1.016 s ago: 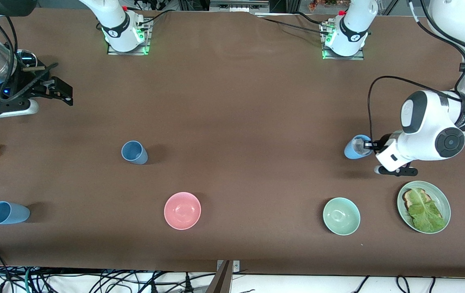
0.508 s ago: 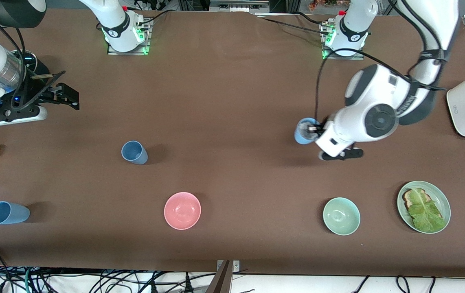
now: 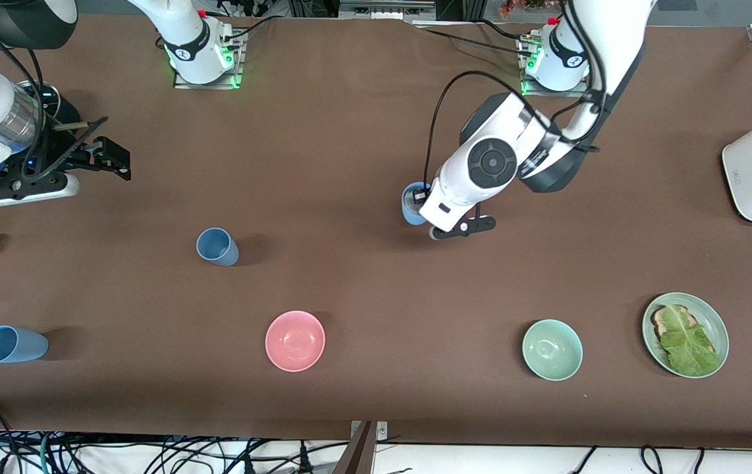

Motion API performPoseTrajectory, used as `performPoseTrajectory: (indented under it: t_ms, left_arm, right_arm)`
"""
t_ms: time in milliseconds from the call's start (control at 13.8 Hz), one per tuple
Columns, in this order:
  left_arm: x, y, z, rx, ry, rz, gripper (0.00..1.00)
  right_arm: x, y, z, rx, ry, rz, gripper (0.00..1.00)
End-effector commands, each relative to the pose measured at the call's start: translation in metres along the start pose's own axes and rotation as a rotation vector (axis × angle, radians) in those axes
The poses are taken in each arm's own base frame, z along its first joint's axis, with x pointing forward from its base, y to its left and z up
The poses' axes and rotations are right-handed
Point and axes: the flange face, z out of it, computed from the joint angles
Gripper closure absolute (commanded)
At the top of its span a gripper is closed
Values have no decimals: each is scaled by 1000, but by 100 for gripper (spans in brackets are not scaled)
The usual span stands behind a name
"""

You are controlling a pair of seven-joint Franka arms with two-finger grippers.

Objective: Stack blue cups with both arms
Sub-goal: 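Carry the blue cup with the left gripper toward the table middle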

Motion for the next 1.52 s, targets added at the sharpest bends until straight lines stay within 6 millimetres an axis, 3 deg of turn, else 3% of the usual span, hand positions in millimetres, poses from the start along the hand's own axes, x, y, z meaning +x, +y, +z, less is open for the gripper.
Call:
performPoseTrajectory:
  t_ms: [0,290,581,653,726,798,944,1089,1161,1306,1452]
  left_arm:
    - [21,0,15,-52,8,-29,100]
    - [21,11,45,-70,5,-34,100]
    - [31,10,74,-72,-12,-48,100]
    - [32,10,72,-74,-10,-46,73]
    - [38,5,64,-79,-3,-49,11]
    - [38,6,53,-77,0,-46,0]
    - [41,9,25,-57,-22,-43,0]
    - [43,11,-11,-31,-52,-40,0]
    - [47,4,-24,-17,-66,-47,0]
    - [62,-19,-46,-3,-88,-77,0]
    - [81,-58,-73,0,-90,-92,0]
  right_arm:
    - [-2,0,-1,19,13,-14,0]
    - [5,-9,8,18,14,-26,0]
    - [7,-13,22,19,8,-30,0]
    - [7,-16,30,19,11,-31,0]
    - [8,-16,33,19,14,-32,0]
    - [8,-17,34,19,14,-34,0]
    - [10,-16,43,14,16,-36,0]
    - [9,-16,65,10,34,-41,0]
    - [7,-17,71,10,38,-44,0]
    - [9,-16,75,9,43,-42,0]
    - [12,-15,81,10,48,-40,0]
